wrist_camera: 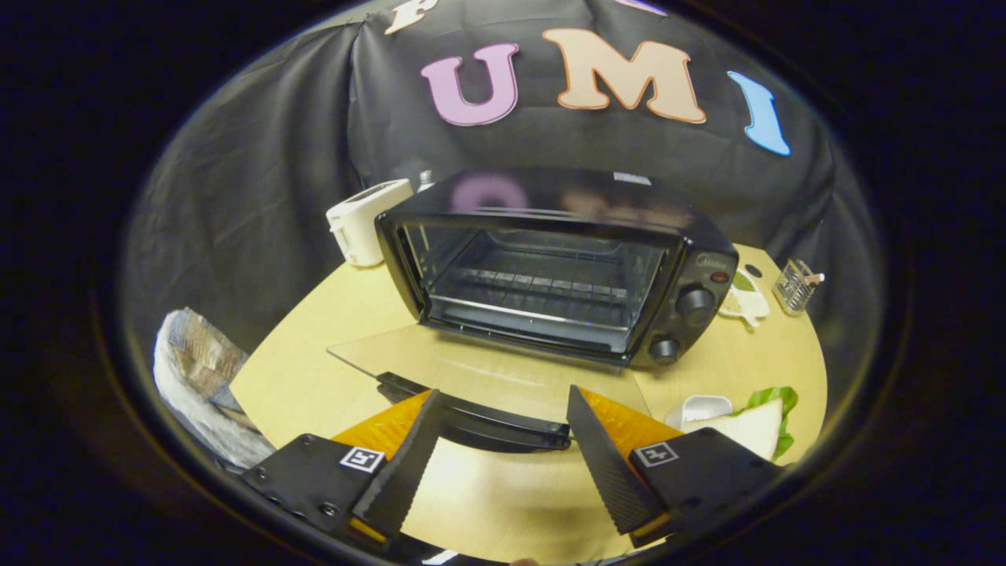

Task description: Open the toaster oven, put the food inside, and close the toaster oven door.

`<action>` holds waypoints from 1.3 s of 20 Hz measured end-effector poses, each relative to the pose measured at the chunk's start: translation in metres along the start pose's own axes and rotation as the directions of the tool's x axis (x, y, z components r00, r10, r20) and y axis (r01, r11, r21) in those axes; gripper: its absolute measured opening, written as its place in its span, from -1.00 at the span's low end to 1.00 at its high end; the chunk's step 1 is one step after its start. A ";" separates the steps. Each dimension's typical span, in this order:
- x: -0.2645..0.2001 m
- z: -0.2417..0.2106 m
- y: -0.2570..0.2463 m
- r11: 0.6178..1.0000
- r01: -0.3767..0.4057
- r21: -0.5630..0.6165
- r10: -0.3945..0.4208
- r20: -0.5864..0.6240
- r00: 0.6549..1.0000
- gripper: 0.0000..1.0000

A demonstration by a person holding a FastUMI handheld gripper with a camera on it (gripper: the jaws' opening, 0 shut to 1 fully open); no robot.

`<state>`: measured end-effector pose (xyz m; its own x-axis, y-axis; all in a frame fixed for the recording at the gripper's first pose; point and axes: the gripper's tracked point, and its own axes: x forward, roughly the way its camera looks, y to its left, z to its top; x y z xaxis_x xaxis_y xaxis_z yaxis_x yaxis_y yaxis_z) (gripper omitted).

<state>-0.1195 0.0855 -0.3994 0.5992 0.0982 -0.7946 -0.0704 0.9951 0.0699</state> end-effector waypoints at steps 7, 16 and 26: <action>0.012 -0.039 0.005 0.998 -0.018 -0.062 0.013 -0.083 0.997 1.00; 0.030 -0.065 0.000 0.999 -0.034 0.017 0.036 -0.150 0.988 0.98; -0.001 0.014 -0.063 0.993 0.025 0.114 -0.032 0.065 0.997 0.97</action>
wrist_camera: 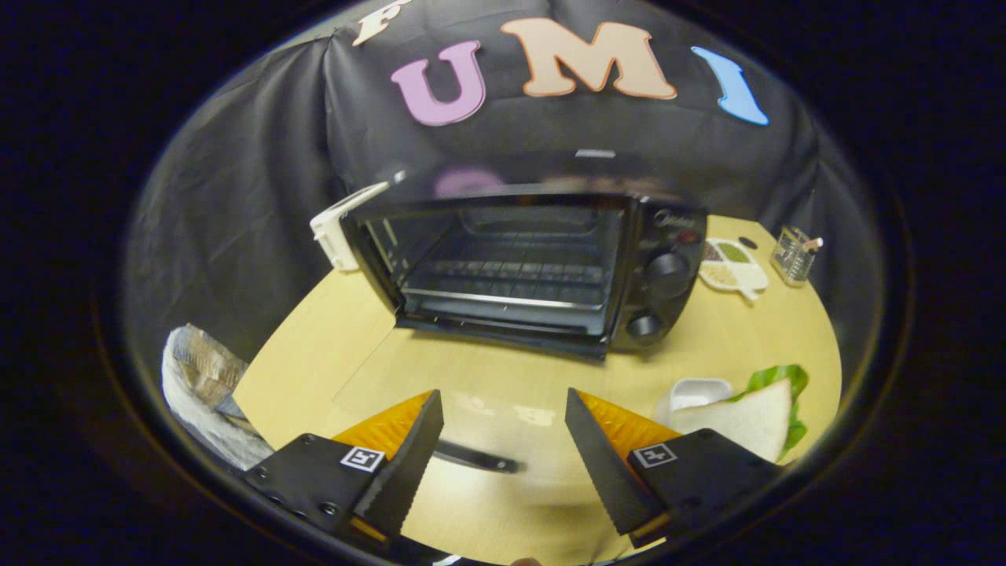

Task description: Open the toaster oven, put the food inside, and close the toaster oven door.

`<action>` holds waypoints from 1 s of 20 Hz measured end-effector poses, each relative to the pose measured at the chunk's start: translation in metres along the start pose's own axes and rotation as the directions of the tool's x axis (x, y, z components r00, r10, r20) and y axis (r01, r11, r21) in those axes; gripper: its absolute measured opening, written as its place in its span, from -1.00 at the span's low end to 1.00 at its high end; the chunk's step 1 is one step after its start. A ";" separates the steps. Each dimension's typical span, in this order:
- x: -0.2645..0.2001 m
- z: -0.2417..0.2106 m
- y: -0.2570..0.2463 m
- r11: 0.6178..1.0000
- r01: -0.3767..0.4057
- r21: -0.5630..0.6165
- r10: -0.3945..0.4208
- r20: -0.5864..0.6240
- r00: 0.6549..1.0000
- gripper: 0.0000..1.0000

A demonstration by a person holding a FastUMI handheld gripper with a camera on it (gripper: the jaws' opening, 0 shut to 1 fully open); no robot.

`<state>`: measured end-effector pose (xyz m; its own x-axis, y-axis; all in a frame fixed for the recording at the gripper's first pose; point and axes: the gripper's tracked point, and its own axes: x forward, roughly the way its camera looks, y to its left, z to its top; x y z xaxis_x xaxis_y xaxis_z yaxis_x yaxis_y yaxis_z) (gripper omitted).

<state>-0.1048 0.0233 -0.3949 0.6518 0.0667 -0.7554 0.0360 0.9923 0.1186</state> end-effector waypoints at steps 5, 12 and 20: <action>-0.021 0.049 -0.074 0.991 0.120 0.055 -0.125 0.111 0.986 0.96; -0.040 0.046 -0.169 0.957 0.254 0.139 -0.270 0.113 0.956 0.97; -0.039 -0.022 -0.226 0.922 0.318 0.223 -0.321 -0.025 0.947 0.97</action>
<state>-0.1544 -0.2014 -0.4064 0.5864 -0.2525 -0.7697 0.4092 0.9124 0.0125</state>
